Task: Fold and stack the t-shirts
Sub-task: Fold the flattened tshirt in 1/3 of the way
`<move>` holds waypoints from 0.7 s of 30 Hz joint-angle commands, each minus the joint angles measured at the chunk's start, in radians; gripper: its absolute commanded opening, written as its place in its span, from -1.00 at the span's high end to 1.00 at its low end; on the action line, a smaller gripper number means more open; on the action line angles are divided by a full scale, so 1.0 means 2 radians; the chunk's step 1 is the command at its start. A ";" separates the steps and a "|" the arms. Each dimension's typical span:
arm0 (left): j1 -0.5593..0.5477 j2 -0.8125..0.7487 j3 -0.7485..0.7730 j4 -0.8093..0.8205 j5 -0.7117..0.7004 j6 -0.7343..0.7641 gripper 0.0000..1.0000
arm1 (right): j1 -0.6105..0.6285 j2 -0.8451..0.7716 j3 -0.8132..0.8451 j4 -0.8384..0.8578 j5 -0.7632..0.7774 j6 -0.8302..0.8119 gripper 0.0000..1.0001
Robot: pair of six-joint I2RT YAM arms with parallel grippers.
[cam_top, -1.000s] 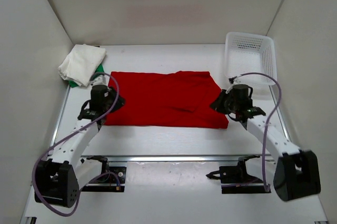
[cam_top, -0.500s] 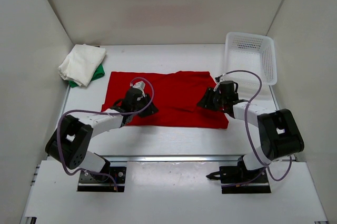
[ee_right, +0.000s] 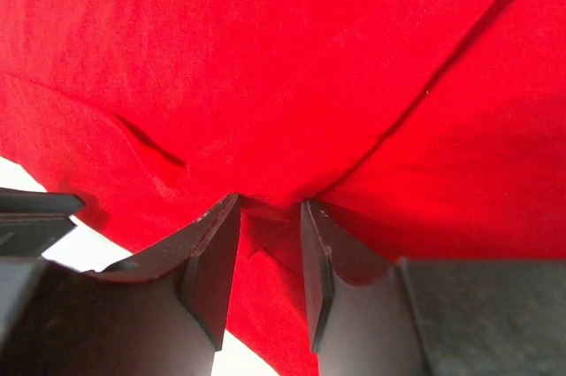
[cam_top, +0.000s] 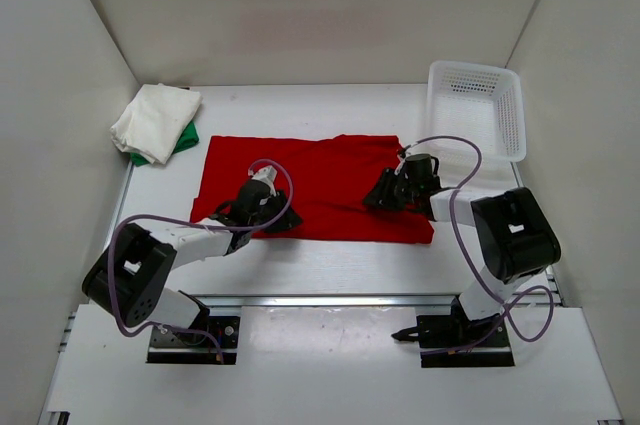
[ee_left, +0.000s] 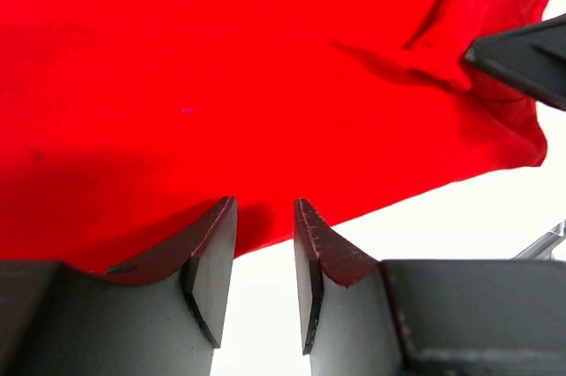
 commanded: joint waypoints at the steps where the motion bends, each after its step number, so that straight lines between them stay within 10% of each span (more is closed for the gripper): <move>1: 0.000 -0.020 -0.009 0.022 0.005 -0.006 0.15 | 0.002 0.006 0.018 0.034 -0.004 0.014 0.37; 12: 0.010 -0.043 -0.016 0.014 0.006 -0.006 0.15 | 0.000 0.111 0.228 0.028 -0.057 0.052 0.42; 18: 0.010 -0.052 -0.016 0.014 -0.008 -0.001 0.14 | 0.013 0.018 0.152 -0.009 0.000 -0.006 0.24; 21: 0.010 -0.030 0.000 0.014 -0.002 -0.002 0.14 | 0.015 -0.019 0.072 0.007 0.002 -0.002 0.58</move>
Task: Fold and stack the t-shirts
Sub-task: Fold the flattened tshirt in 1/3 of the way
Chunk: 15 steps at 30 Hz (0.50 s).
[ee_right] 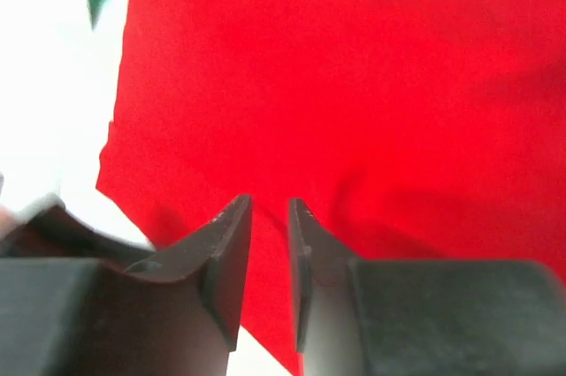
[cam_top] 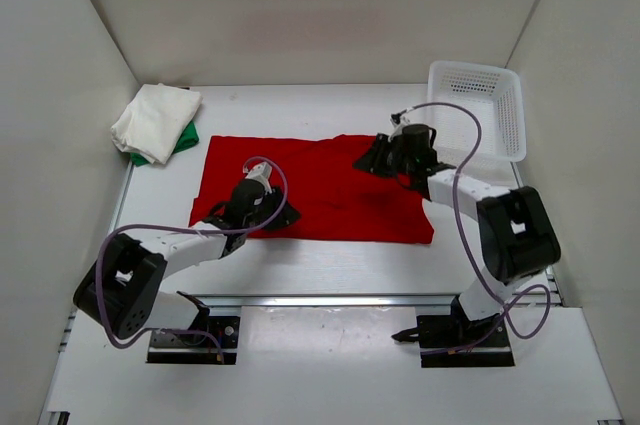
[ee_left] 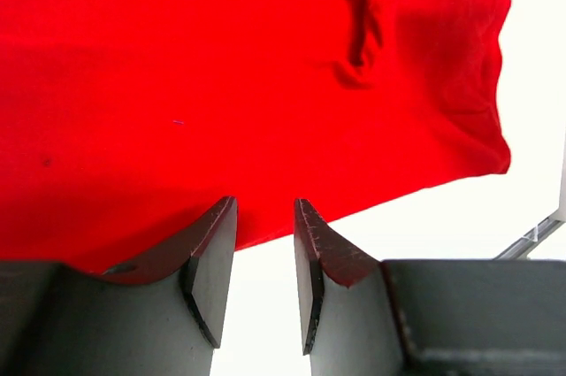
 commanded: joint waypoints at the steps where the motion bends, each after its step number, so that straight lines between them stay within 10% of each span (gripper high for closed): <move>1: 0.003 0.014 0.016 0.005 0.000 0.001 0.15 | 0.007 -0.046 -0.076 -0.003 0.019 -0.020 0.75; 15: 0.088 -0.016 -0.101 0.013 0.065 -0.030 0.14 | 0.043 -0.088 -0.185 -0.067 0.080 -0.079 0.91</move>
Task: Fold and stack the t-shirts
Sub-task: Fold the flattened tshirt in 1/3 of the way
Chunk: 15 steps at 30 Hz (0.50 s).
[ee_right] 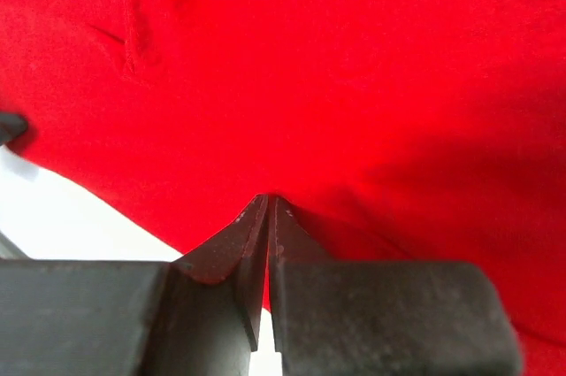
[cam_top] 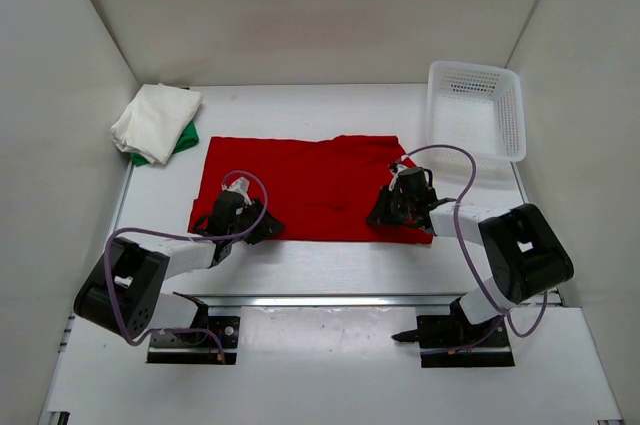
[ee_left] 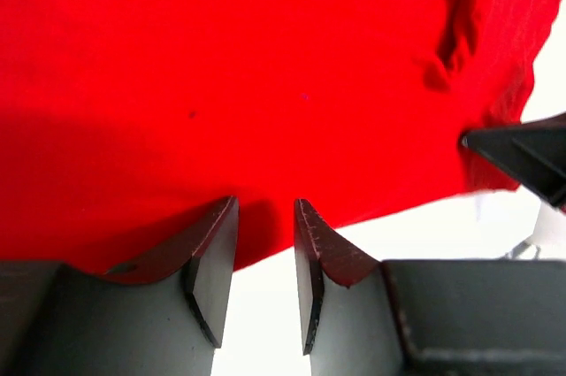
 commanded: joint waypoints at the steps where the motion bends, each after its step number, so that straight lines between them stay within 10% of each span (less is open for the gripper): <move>1: 0.019 -0.022 -0.032 -0.029 0.027 0.008 0.14 | 0.009 -0.021 -0.019 -0.011 0.033 -0.026 0.93; 11: 0.026 -0.132 -0.113 -0.101 0.056 -0.005 0.12 | 0.076 -0.064 -0.062 -0.076 0.014 -0.013 0.94; 15: 0.021 -0.144 -0.066 -0.121 0.055 0.005 0.10 | 0.047 -0.075 0.015 -0.107 -0.018 -0.026 0.50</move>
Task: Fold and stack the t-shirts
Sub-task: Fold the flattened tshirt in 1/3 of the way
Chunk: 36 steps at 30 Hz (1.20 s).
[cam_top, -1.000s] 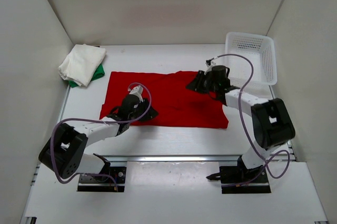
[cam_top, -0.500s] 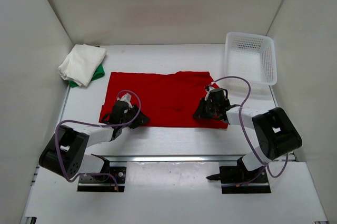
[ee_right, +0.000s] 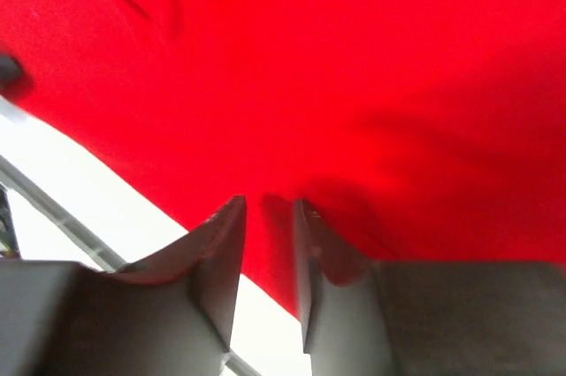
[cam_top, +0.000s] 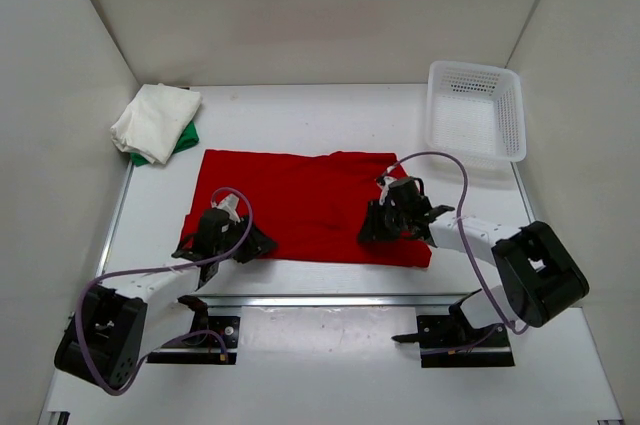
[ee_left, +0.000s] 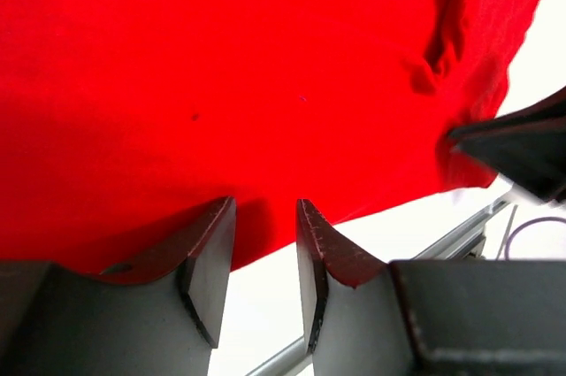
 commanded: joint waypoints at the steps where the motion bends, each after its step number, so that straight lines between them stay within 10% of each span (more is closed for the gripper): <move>1: -0.011 0.002 0.044 -0.069 -0.013 0.025 0.10 | -0.026 -0.005 0.064 -0.046 -0.018 -0.018 0.43; 15: -0.041 0.058 0.086 0.011 -0.022 0.020 0.08 | -0.153 0.281 0.449 -0.095 0.093 -0.119 0.35; 29: -0.043 0.057 0.080 0.017 -0.030 0.020 0.08 | -0.147 0.351 0.508 -0.185 0.071 -0.123 -0.22; 36: -0.039 0.052 0.072 0.020 -0.026 0.016 0.07 | -0.165 0.334 0.473 -0.089 -0.031 -0.079 0.77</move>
